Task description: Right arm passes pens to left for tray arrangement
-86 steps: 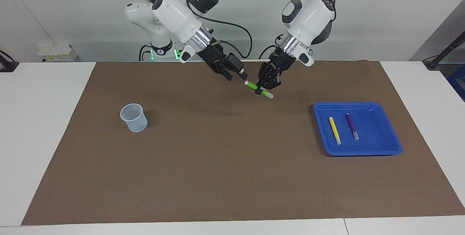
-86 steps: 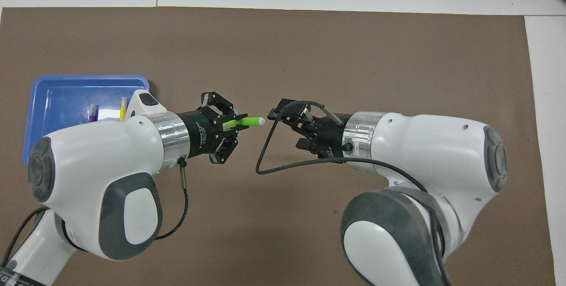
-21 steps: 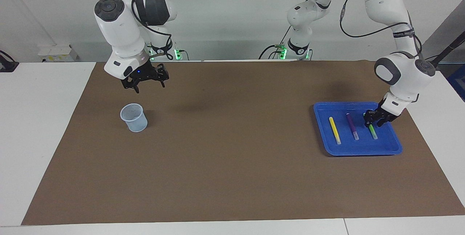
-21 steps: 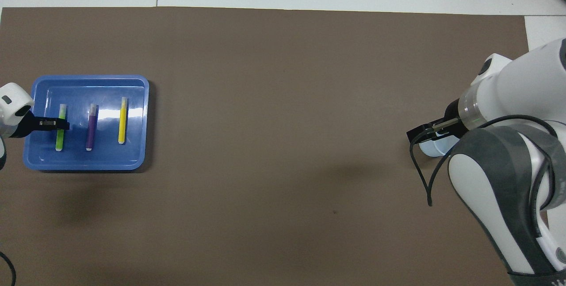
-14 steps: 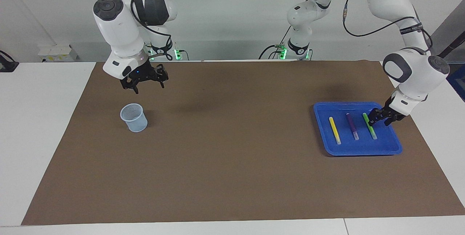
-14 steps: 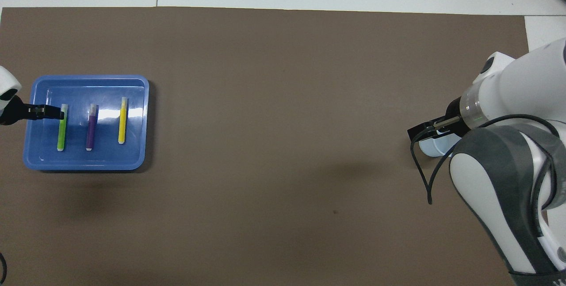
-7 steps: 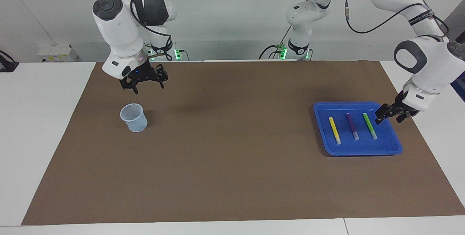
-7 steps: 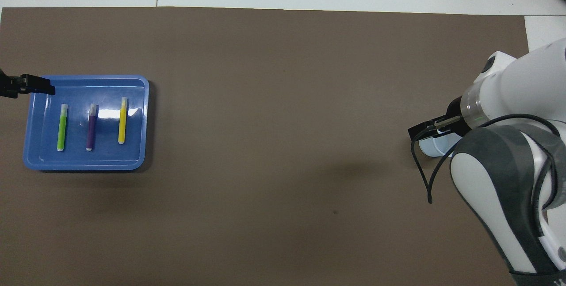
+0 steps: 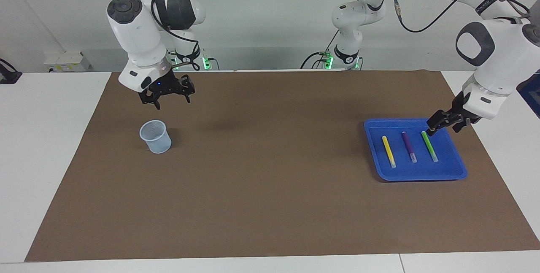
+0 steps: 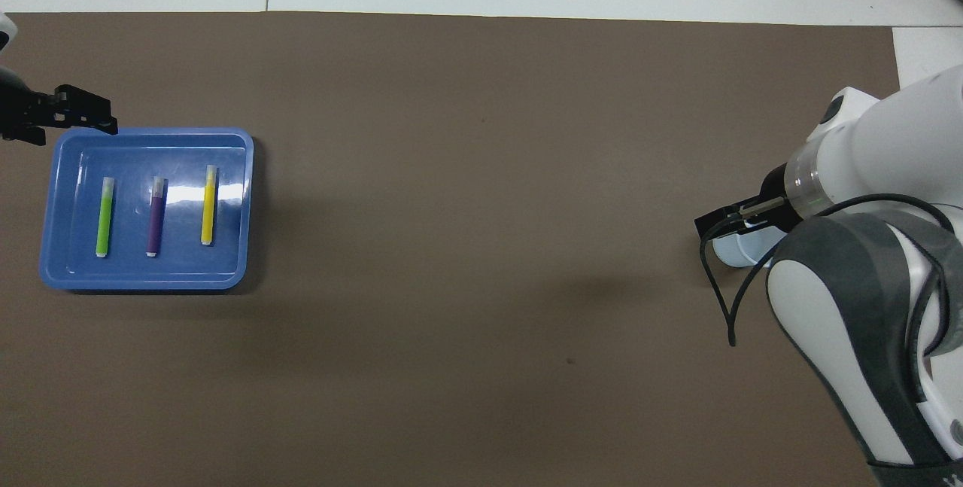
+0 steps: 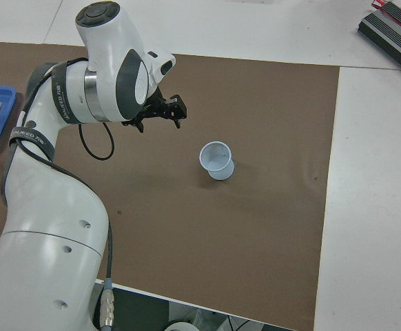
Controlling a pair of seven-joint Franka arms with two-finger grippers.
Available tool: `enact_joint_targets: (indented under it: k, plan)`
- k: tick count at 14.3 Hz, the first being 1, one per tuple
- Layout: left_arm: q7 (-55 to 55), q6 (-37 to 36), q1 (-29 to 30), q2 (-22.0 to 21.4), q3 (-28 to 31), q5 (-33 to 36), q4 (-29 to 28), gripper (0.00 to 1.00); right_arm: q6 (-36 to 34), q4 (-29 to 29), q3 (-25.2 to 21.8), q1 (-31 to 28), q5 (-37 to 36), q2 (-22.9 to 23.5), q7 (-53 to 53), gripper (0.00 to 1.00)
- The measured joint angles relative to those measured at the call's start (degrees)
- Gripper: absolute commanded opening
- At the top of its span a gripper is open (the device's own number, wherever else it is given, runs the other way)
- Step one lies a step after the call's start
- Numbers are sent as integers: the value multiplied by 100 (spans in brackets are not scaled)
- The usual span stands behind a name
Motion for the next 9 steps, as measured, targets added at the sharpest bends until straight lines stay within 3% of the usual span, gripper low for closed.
enact_joint_targets:
  k: [4,9]
  plan:
    - [-343,-331,-320,-66,-1,99,307,100,0,0,0,-10,0,0,0,100]
    - [-348,-688,-349,-612,-44,99,372,100,0,0,0,-14,0,0,0,100]
